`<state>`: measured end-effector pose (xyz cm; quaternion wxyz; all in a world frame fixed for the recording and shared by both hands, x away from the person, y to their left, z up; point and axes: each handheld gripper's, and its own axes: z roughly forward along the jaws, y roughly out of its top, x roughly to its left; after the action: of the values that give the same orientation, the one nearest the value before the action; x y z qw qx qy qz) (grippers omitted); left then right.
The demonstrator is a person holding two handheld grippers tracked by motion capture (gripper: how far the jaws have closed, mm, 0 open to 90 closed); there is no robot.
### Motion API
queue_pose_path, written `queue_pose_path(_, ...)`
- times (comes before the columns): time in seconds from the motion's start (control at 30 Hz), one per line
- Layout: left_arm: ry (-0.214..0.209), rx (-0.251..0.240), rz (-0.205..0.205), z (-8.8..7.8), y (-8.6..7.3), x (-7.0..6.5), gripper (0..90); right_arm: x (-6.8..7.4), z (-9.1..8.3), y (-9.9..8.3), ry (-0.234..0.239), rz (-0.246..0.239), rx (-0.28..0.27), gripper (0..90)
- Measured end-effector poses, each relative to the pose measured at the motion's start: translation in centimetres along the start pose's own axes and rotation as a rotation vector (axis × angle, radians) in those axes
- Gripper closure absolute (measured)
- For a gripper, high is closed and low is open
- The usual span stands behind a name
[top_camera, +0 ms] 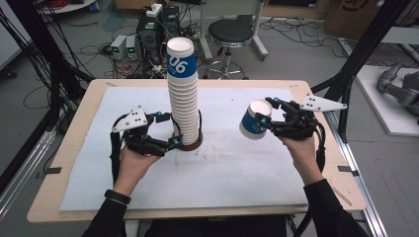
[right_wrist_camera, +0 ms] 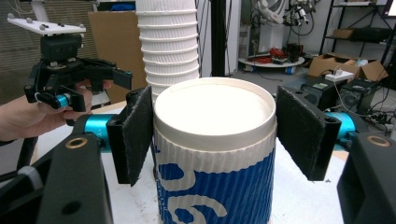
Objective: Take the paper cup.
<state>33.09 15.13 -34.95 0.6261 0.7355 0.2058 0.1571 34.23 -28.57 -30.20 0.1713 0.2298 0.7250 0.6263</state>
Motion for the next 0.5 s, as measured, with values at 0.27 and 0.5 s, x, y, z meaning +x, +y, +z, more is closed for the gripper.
queue_pose_path(0.27, 0.003, -0.016, 0.004, 0.1, 0.4, 0.1, 10.9, -0.1, -0.8, -0.1, -0.011, 0.021, -0.015, 31.2)
queue_pose_path(0.5, 0.003, -0.014, -0.008, 0.6, 0.6, 0.5, 10.9, -0.4, -1.4, -0.7, 0.02, 0.079, -0.042, 31.2)
